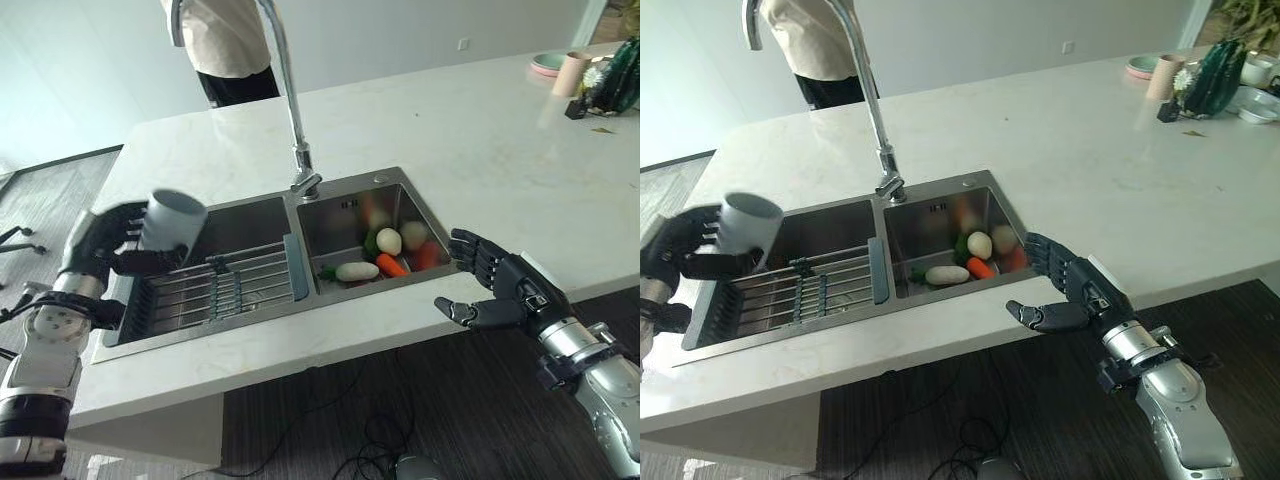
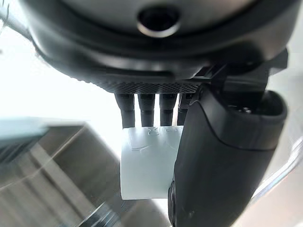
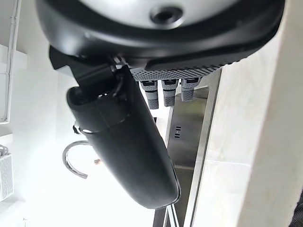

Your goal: Place the dishes in the dishwasher.

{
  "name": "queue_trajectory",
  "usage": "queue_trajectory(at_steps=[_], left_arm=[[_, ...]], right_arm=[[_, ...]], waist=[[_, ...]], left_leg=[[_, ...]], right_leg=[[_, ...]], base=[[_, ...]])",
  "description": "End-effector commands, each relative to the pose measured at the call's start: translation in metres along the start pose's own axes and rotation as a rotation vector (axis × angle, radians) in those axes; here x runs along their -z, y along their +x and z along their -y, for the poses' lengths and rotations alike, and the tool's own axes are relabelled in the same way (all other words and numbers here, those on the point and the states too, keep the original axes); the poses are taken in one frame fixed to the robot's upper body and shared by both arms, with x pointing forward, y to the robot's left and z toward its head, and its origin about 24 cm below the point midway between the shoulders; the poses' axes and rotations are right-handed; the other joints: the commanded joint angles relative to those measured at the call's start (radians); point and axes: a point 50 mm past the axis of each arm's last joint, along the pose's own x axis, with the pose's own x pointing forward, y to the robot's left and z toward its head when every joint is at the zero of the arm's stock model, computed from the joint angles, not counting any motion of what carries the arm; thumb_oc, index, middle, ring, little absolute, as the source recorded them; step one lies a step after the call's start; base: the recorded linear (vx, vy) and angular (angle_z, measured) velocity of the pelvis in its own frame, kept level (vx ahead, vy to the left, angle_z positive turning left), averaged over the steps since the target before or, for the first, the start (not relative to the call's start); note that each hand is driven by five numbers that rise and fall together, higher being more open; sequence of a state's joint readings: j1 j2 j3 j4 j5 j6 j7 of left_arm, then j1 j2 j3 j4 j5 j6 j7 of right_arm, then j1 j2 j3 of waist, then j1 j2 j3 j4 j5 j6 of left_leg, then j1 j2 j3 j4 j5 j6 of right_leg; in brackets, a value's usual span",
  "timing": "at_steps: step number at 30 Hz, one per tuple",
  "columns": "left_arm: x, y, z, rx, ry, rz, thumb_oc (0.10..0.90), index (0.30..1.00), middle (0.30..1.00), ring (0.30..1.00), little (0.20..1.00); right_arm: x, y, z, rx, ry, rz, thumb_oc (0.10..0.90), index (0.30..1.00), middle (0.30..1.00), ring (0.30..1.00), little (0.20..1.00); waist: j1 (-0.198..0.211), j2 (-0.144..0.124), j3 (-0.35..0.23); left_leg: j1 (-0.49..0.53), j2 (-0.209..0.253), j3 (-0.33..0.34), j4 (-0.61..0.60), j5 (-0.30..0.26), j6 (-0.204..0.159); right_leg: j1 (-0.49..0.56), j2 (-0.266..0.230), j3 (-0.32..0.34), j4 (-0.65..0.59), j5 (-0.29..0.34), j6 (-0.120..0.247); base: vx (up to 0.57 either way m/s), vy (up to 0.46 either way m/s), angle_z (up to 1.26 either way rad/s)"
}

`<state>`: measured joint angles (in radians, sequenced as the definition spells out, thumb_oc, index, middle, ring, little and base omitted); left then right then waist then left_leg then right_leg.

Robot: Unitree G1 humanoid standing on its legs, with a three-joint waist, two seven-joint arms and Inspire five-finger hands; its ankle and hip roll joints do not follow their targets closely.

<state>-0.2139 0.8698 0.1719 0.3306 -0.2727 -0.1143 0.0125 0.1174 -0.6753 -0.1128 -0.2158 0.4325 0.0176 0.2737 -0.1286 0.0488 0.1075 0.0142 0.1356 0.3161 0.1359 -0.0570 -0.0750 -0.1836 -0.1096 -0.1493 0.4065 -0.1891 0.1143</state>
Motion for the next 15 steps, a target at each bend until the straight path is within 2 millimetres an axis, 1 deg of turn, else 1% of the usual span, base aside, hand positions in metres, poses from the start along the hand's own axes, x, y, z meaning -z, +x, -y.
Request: queue_trajectory(at_steps=[1,2,3,5,6,7,10,12,13,15], left_arm=[[-0.072,0.004,-0.041,-0.264,-0.121,0.381,0.4,0.3,0.3,0.3,0.3],[-0.077,-0.003,-0.037,-0.285,-0.17,0.428,0.4,0.3,0.3,0.3,0.3],[-0.078,-0.005,-0.036,-0.288,-0.178,0.434,0.4,0.3,0.3,0.3,0.3],[-0.081,-0.012,-0.029,-0.289,-0.264,0.473,0.4,0.3,0.3,0.3,0.3],[-0.082,-0.017,-0.018,-0.276,-0.321,0.496,0.4,0.3,0.3,0.3,0.3],[-0.083,-0.02,-0.011,-0.263,-0.343,0.503,0.4,0.3,0.3,0.3,0.3],[-0.086,-0.031,0.012,-0.22,-0.377,0.529,0.4,0.3,0.3,0.3,0.3],[-0.091,-0.039,0.022,-0.196,-0.394,0.551,0.4,0.3,0.3,0.3,0.3],[-0.092,-0.04,0.022,-0.195,-0.394,0.556,0.4,0.3,0.3,0.3,0.3],[-0.095,-0.048,0.026,-0.194,-0.42,0.58,0.4,0.3,0.3,0.3,0.3]], right_arm=[[-0.048,0.003,0.004,0.061,-0.059,0.27,0.8,0.9,0.9,0.9,0.9],[-0.049,0.003,0.002,0.068,-0.042,0.286,0.8,0.9,0.9,0.9,0.9],[-0.05,0.003,0.002,0.069,-0.037,0.291,0.8,0.9,0.9,0.9,0.9],[-0.053,0.005,-0.002,0.079,0.01,0.325,0.8,0.9,0.9,0.9,0.9],[-0.055,0.008,-0.006,0.089,0.051,0.36,0.8,0.9,0.9,0.9,0.9],[-0.057,0.009,-0.009,0.091,0.074,0.379,0.8,0.9,0.9,0.9,0.9],[-0.062,0.013,-0.02,0.092,0.119,0.42,0.8,0.9,0.9,0.9,0.9],[-0.066,0.015,-0.025,0.082,0.126,0.448,0.8,0.9,0.9,0.9,0.9],[-0.067,0.015,-0.026,0.078,0.127,0.453,0.8,0.9,0.9,0.9,0.9],[-0.075,0.015,-0.03,0.04,0.143,0.5,0.8,0.9,0.9,0.9,0.9]], waist=[[0.001,-0.028,-0.075],[0.009,-0.031,-0.076],[0.01,-0.031,-0.076],[0.022,-0.034,-0.08],[0.033,-0.035,-0.08],[0.038,-0.035,-0.08],[0.061,-0.04,-0.079],[0.079,-0.044,-0.08],[0.082,-0.044,-0.08],[0.103,-0.047,-0.079]], left_leg=[[-0.07,-0.009,-0.049,0.164,-0.177,0.002],[-0.068,-0.009,-0.057,0.164,-0.182,-0.001],[-0.072,-0.009,-0.058,0.164,-0.175,0.0],[-0.079,-0.008,-0.067,0.164,-0.17,-0.002],[-0.082,-0.006,-0.075,0.164,-0.169,-0.003],[-0.083,-0.006,-0.079,0.164,-0.168,-0.003],[-0.089,-0.006,-0.102,0.164,-0.163,-0.004],[-0.095,-0.003,-0.118,0.164,-0.157,-0.007],[-0.096,-0.002,-0.121,0.164,-0.156,-0.008],[-0.104,0.005,-0.136,0.164,-0.147,-0.015]], right_leg=[[0.094,-0.062,-0.033,-0.107,0.016,0.069],[0.101,-0.064,-0.038,-0.107,0.007,0.069],[0.097,-0.065,-0.039,-0.107,0.014,0.066],[0.096,-0.065,-0.044,-0.107,0.012,0.062],[0.098,-0.067,-0.05,-0.107,0.009,0.058],[0.1,-0.067,-0.054,-0.107,0.007,0.056],[0.106,-0.066,-0.069,-0.107,0.0,0.048],[0.111,-0.063,-0.08,-0.107,-0.007,0.04],[0.112,-0.063,-0.082,-0.107,-0.008,0.039],[0.116,-0.058,-0.098,-0.107,-0.014,0.03]], base=[[0.04,-0.075,0.08],[0.01,-0.065,0.15],[0.01,-0.073,0.18],[-0.01,-0.082,0.21],[0.0,-0.107,0.15],[0.0,-0.121,0.22],[0.0,-0.125,0.32],[0.0,-0.141,0.22],[0.0,-0.182,0.27],[0.0,-0.199,0.37]])
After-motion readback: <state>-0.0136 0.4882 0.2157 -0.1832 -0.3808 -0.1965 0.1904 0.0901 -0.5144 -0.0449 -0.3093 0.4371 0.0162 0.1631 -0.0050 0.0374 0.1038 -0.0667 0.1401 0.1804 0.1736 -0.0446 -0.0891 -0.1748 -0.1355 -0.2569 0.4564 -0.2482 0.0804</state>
